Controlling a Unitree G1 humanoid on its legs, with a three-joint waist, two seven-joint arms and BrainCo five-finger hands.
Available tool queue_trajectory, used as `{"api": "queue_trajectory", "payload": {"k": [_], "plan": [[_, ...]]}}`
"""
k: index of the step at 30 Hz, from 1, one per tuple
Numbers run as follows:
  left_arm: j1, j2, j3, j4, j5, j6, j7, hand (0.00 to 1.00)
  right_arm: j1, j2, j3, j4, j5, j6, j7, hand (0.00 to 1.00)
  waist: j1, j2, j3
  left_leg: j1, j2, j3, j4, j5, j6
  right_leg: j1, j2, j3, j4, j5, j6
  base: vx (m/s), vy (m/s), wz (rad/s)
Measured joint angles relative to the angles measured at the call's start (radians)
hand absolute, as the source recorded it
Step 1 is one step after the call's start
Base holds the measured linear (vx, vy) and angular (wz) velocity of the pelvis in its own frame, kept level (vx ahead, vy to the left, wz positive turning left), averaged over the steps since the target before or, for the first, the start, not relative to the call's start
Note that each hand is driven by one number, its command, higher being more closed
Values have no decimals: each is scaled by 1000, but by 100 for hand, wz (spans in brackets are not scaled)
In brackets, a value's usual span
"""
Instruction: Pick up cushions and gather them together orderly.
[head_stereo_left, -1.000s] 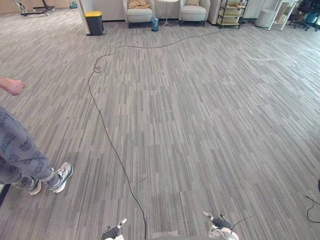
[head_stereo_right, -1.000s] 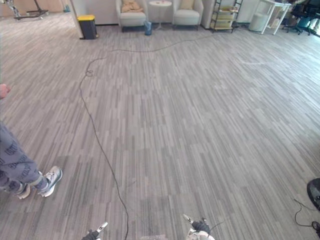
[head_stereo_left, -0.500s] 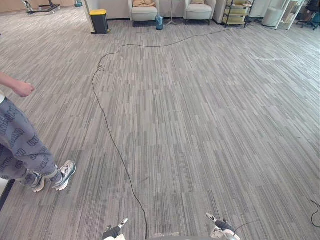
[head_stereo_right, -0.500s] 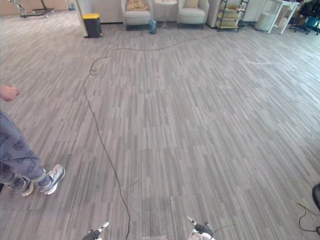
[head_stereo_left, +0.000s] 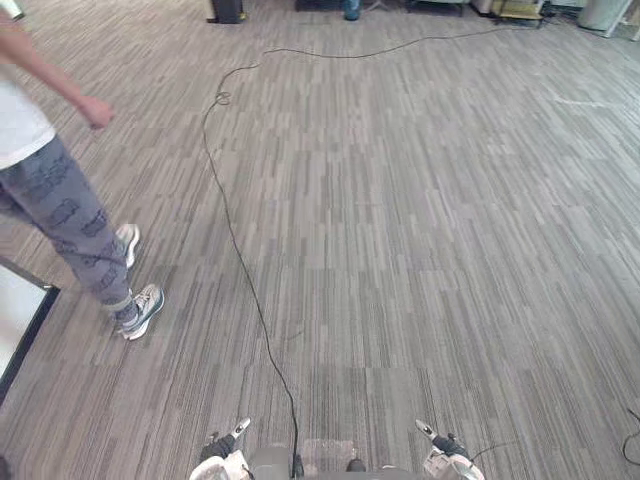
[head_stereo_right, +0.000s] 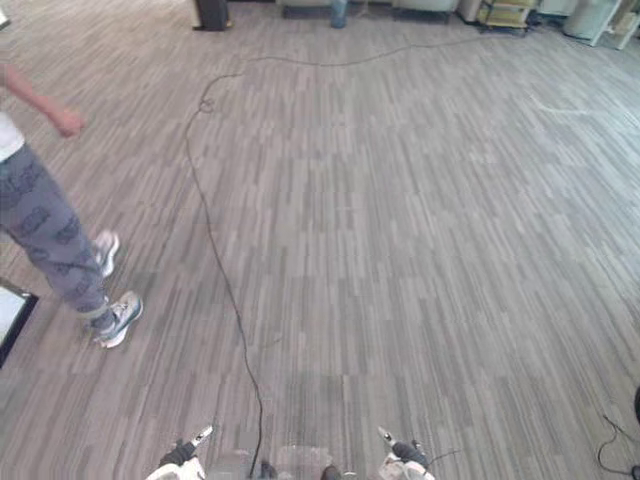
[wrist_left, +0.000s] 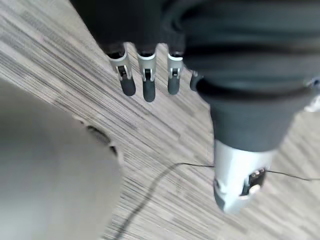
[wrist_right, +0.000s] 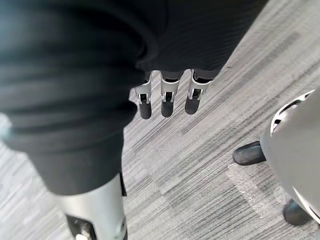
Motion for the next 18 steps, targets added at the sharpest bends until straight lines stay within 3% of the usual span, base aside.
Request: {"api": "queue_trajectory", "payload": {"k": [2,5,6,7,8,10,12,13,14,16,18], "plan": [[-1,1,-5,1,-11,-2,-4,0,-4,-1,0,0,0,1,0,0,1,1,-1,-29,10,32,-99,2,7,12,-30,9,-6,-8,14,216,170,-15],[-1,-8,-7,-7,-18,-5,-3,0,-15,0,2,0,0,3,0,0,6,8,-5,-86,2,46,-345,111,-8,19,-81,38,-22,-37,63,331,296,-25],[0,-9,-7,-10,-20,-6,-3,0,-16,5,3,0,-2,3,0,0,14,6,-8,-87,4,47,-368,192,-6,23,-100,55,-21,-58,94,386,366,-34],[0,2,-7,-15,-20,-6,-2,0,-16,12,4,0,-3,5,-1,0,21,-13,-20,-90,-18,57,-335,193,22,32,-134,69,-21,-77,97,517,427,-34],[0,11,-7,-15,-18,-6,-2,0,-13,15,12,8,-4,10,1,0,23,-30,-37,-96,-27,80,-312,143,25,32,-152,73,-10,-75,84,535,304,-37],[-3,17,-8,-12,-18,-5,1,0,-16,14,15,20,-4,12,4,0,32,-50,-53,-89,-34,108,-271,82,37,1,-185,82,61,-38,129,553,307,-31],[-6,39,-47,3,-19,-4,3,0,-10,15,11,20,-13,11,4,0,37,-60,-51,-5,-60,129,-278,32,53,-68,-238,101,336,-4,174,515,318,-11],[-14,47,-76,20,-18,1,6,0,0,14,14,20,-13,9,8,0,30,-53,-43,92,-79,127,-313,2,55,-156,-263,131,599,74,190,498,264,0],[-21,50,-94,27,-17,4,7,0,6,11,15,14,-15,6,13,0,24,-40,-32,169,-92,118,-350,-14,55,-216,-259,153,781,77,188,580,254,4],[-30,47,-99,44,-16,4,7,0,7,9,21,-13,-21,-1,14,0,5,-34,-29,314,-109,118,-445,-21,48,-327,-237,124,958,40,157,424,127,9],[-47,34,-99,55,-16,5,6,0,4,11,29,-37,-21,-10,20,0,-13,-31,-27,401,-117,119,-520,-25,36,-442,-229,33,932,2,126,434,89,12]]}}
